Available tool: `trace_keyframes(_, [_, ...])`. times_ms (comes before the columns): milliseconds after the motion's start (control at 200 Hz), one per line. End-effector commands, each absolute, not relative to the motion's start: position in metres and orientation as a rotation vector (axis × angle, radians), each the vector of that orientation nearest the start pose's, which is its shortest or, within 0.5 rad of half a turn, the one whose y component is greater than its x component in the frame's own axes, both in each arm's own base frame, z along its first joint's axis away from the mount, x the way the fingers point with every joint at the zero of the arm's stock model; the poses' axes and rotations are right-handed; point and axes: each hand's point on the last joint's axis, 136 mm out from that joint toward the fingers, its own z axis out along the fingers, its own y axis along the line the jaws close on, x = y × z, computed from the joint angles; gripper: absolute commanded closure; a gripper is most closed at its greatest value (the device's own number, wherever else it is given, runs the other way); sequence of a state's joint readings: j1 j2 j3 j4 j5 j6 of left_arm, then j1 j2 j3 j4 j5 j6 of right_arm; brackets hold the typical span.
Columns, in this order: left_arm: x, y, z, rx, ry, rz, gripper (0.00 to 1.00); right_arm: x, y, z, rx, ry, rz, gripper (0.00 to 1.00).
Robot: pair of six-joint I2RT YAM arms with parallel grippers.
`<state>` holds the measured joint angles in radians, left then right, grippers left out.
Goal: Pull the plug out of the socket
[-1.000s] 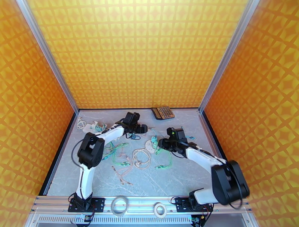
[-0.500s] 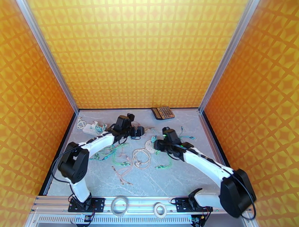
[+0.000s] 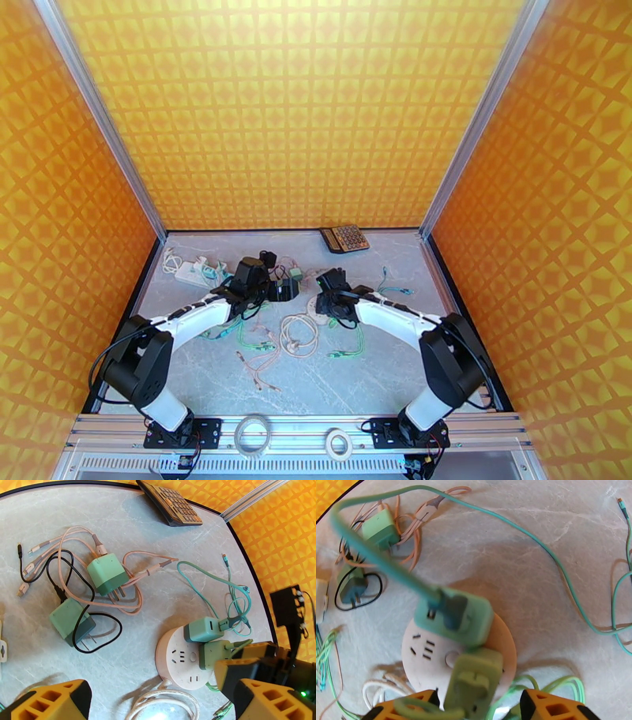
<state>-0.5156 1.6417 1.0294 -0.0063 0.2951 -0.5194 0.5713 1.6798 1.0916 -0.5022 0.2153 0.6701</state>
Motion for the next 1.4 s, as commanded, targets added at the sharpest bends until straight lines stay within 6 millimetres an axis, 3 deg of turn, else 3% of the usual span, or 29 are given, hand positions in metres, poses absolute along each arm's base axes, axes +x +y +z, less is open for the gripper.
trace_keyframes(0, [0.380,-0.275,0.155,0.165,2.267,-0.937,0.01,0.363,0.179,0.073,0.269,2.601,0.082,0.40])
trace_keyframes(285, [0.377,-0.278,0.148,0.164,2.282,-0.960,0.02,0.373,0.183,0.067,0.269,2.592,0.072,0.49])
trace_keyframes(540, [0.365,-0.301,0.133,0.217,2.318,-1.015,0.05,0.371,0.186,0.062,0.201,2.610,0.075,0.64])
trace_keyframes(670, [0.360,-0.315,0.119,0.227,2.345,-1.057,0.14,0.371,0.185,0.072,0.122,2.576,0.089,0.71])
trace_keyframes(780, [0.356,-0.330,0.107,0.241,2.364,-1.100,0.23,0.372,0.188,0.082,0.054,2.542,0.122,0.71])
trace_keyframes(935, [0.356,-0.352,0.082,0.291,2.421,-1.092,0.34,0.371,0.190,0.082,0.037,2.548,0.162,0.71])
trace_keyframes(1010, [0.359,-0.357,0.067,0.291,2.460,-1.080,0.42,0.370,0.191,0.081,0.047,2.546,0.187,0.71])
trace_keyframes(1325, [0.365,-0.364,0.033,0.262,2.563,-1.027,0.49,0.369,0.198,0.076,0.057,2.558,0.253,0.71])
trace_keyframes(1345, [0.355,-0.372,0.030,0.291,2.580,-1.016,0.51,0.369,0.198,0.076,0.058,2.558,0.253,0.71])
trace_keyframes(1395, [0.352,-0.371,0.023,0.296,2.606,-0.971,0.55,0.369,0.198,0.075,0.057,2.560,0.255,0.71])
